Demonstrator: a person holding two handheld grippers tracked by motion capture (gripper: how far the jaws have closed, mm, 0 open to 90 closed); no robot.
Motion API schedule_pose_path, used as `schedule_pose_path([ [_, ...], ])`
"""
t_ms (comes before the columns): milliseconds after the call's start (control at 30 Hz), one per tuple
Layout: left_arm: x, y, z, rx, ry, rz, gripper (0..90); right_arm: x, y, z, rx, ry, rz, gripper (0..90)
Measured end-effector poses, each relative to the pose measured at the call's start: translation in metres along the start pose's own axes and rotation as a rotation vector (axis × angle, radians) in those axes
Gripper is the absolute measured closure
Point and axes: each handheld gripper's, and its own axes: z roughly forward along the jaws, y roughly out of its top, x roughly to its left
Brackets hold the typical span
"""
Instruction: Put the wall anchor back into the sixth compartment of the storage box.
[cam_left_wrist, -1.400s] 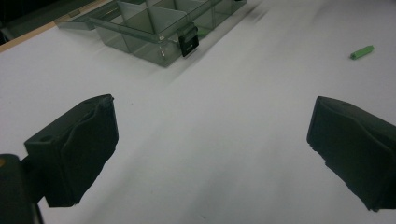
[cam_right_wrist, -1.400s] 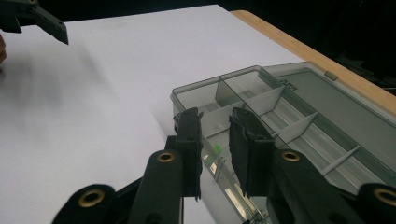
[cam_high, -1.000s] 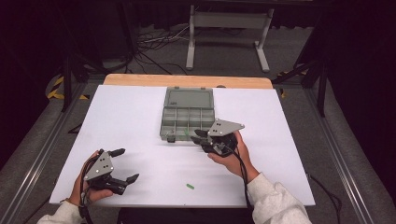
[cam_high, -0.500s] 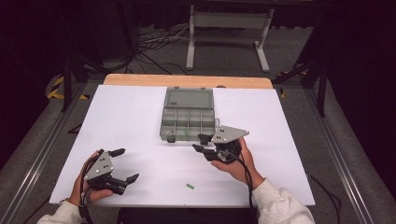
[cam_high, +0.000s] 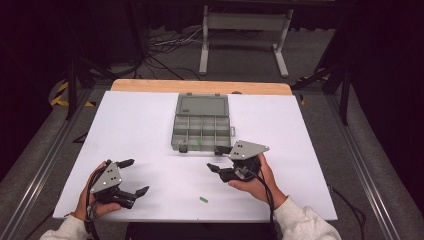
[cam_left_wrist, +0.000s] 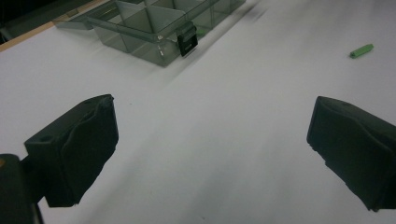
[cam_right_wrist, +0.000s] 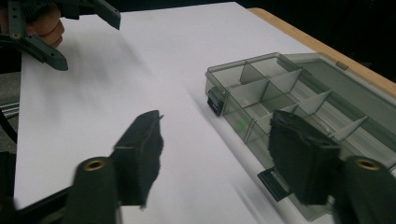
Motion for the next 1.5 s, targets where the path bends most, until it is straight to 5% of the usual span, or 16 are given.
schedule_pose_path([
  [100, 0.000, 0.000, 0.000, 0.001, 0.001, -0.001, 3.2, 0.002, -0.004, 0.000, 0.012, -0.023, 0.009, 22.0],
  [367, 0.000, 0.000, -0.001, 0.001, 0.000, 0.002, 3.2, 0.008, -0.015, 0.000, 0.035, -0.009, 0.009, 16.9],
  [1200, -0.001, 0.000, -0.001, 0.003, 0.002, 0.004, 3.1, 0.039, -0.044, 0.013, 0.153, 0.106, -0.015, 16.5],
  [1500, -0.001, 0.000, 0.000, 0.006, 0.001, 0.004, 3.1, 0.049, -0.048, 0.025, 0.209, 0.156, -0.042, 24.5],
])
